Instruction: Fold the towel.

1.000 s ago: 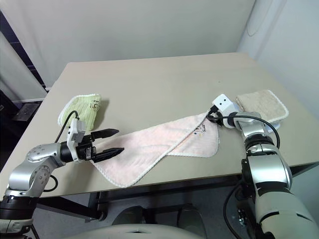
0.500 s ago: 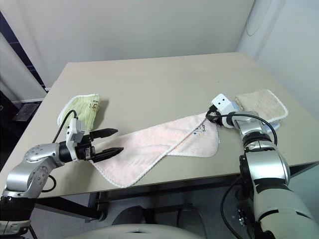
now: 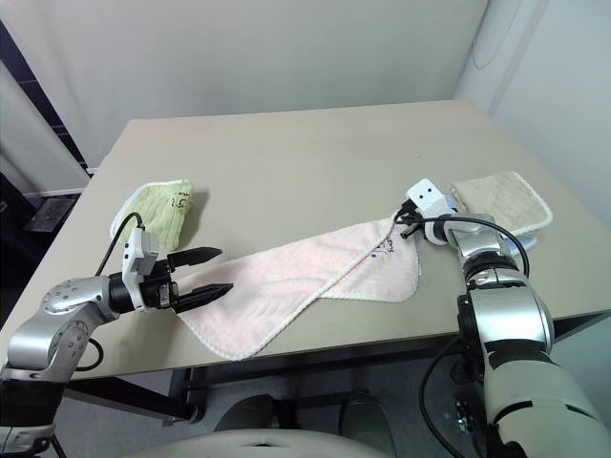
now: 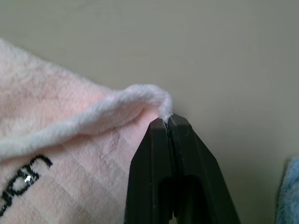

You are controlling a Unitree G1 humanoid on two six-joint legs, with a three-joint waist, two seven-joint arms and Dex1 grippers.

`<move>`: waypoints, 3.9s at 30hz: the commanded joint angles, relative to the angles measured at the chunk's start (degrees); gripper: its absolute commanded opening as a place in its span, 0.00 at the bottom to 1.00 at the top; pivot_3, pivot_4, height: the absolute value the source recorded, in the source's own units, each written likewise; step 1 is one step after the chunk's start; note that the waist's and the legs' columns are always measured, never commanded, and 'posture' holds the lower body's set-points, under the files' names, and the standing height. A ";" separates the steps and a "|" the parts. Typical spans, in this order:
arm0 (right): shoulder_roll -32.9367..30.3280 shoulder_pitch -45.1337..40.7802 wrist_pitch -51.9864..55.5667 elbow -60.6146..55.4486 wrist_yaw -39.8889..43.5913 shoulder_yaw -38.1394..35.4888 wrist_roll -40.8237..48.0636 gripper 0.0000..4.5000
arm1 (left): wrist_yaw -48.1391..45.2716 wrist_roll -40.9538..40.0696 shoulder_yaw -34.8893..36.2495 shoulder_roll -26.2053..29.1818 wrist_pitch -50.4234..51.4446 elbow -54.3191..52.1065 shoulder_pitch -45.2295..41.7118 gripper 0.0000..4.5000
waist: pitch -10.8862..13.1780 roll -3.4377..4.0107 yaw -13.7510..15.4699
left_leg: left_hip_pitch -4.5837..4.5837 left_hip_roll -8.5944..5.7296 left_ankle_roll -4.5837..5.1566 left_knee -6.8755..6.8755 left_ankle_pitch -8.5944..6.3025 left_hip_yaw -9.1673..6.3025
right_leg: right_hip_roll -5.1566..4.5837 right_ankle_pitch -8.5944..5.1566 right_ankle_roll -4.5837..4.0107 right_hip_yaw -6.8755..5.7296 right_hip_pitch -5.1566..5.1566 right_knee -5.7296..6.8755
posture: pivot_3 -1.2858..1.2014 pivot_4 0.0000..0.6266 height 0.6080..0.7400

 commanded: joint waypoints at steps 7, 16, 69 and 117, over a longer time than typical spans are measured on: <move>-1.61 -6.65 -1.71 -6.28 4.00 -6.01 6.63 0.00 | -1.05 -2.29 0.39 0.66 1.31 -3.51 -0.58 1.00 | 0.10 0.16 0.01 | 0.00 0.00 0.00 -0.02 0.00 0.01 | 0.00 0.00 0.00 0.01 -0.01 0.00 | 0.52 0.00 0.85; 5.02 -11.94 6.63 -20.29 -15.00 -9.49 9.60 0.00 | -4.15 -0.55 -5.04 -1.81 -0.25 -0.54 -3.83 1.00 | 0.20 0.32 0.08 | -0.02 0.05 -0.05 -0.04 0.03 0.01 | -0.02 -0.01 -0.02 0.03 -0.17 0.20 | 0.52 0.00 0.85; 11.12 -14.37 22.79 -40.61 -34.32 -7.44 8.38 0.00 | 0.65 30.04 -28.61 -29.53 -15.63 47.71 -30.00 0.56 | 0.23 0.33 0.23 | -0.17 0.23 0.52 0.91 -0.26 -0.01 | -0.04 0.22 -0.06 -0.15 0.02 0.64 | 0.52 0.00 0.85; -1.93 -3.24 8.26 -31.71 -21.13 -11.64 12.76 0.00 | 13.10 16.61 13.02 -9.69 -28.69 84.51 -71.53 0.00 | 0.61 -0.04 0.11 | -1.11 0.31 0.49 1.04 0.04 0.13 | 0.35 0.45 0.44 -0.32 -0.57 0.59 | 0.52 0.00 0.85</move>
